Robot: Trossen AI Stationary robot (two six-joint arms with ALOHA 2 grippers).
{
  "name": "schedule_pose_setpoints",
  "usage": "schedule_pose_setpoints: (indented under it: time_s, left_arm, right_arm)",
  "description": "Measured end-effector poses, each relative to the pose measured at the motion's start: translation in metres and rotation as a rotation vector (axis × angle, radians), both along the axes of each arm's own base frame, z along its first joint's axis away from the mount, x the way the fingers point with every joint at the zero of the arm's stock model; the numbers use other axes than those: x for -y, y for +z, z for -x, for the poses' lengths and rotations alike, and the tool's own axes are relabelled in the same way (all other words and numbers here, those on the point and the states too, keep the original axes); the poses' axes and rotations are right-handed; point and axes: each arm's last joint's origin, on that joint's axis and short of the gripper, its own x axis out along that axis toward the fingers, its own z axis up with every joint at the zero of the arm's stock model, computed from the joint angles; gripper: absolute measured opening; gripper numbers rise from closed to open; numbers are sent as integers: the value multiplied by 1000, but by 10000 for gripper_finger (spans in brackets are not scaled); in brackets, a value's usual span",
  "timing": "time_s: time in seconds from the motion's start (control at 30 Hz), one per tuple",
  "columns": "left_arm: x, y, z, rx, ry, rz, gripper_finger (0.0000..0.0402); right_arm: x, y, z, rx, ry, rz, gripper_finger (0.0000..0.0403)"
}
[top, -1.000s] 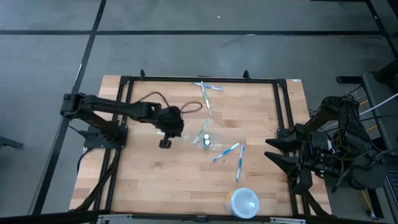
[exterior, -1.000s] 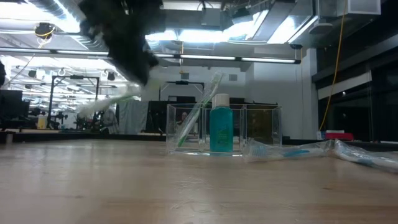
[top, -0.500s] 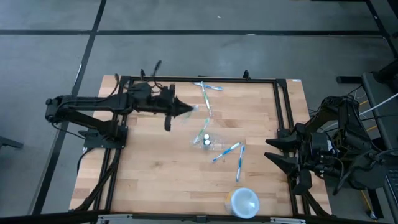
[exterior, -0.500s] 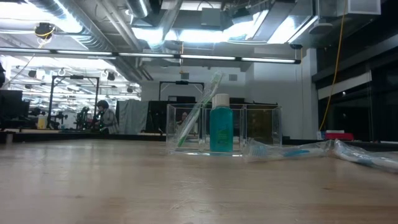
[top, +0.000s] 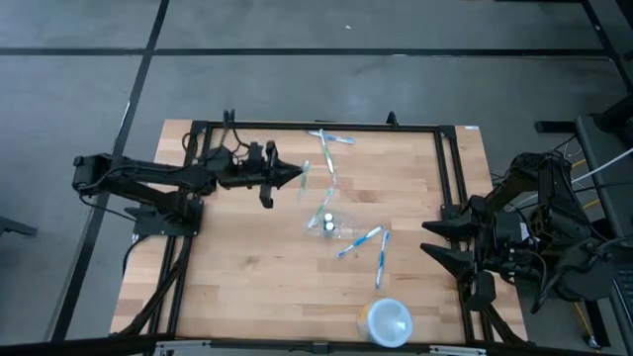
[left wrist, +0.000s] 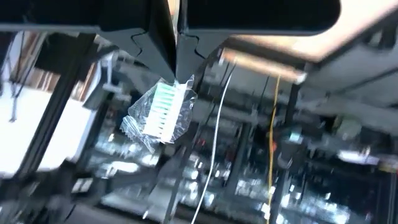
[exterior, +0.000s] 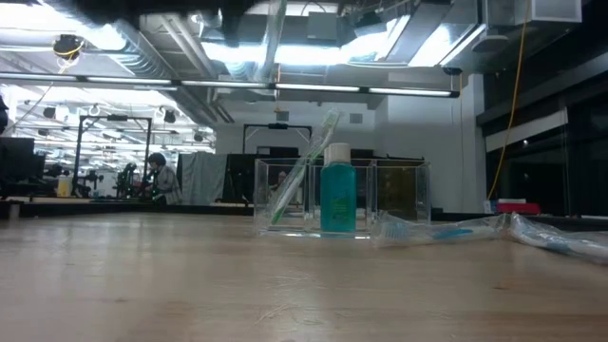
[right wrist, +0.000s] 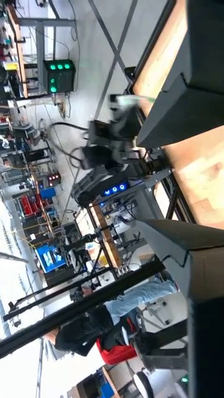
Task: Pick & Place toothbrushing station
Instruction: Put the bottom green toothbrush into the transparent organizer
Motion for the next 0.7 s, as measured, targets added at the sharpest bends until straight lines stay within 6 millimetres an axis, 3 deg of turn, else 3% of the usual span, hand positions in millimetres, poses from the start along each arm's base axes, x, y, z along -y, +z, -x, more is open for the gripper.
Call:
schedule_pose_setpoints:
  time_s: [0.1,0.37,0.7]
  left_arm:
    - [5,-21,5,-14,0,6,1]
    - [11,-47,17,83,55,52,1]
    - [10,-75,-6,120,36,102,1]
  right_arm:
    - [0,0,0,0,-4,2,201]
    - [2,1,1,8,-26,-8,201]
    - [3,4,1,31,-64,-41,201]
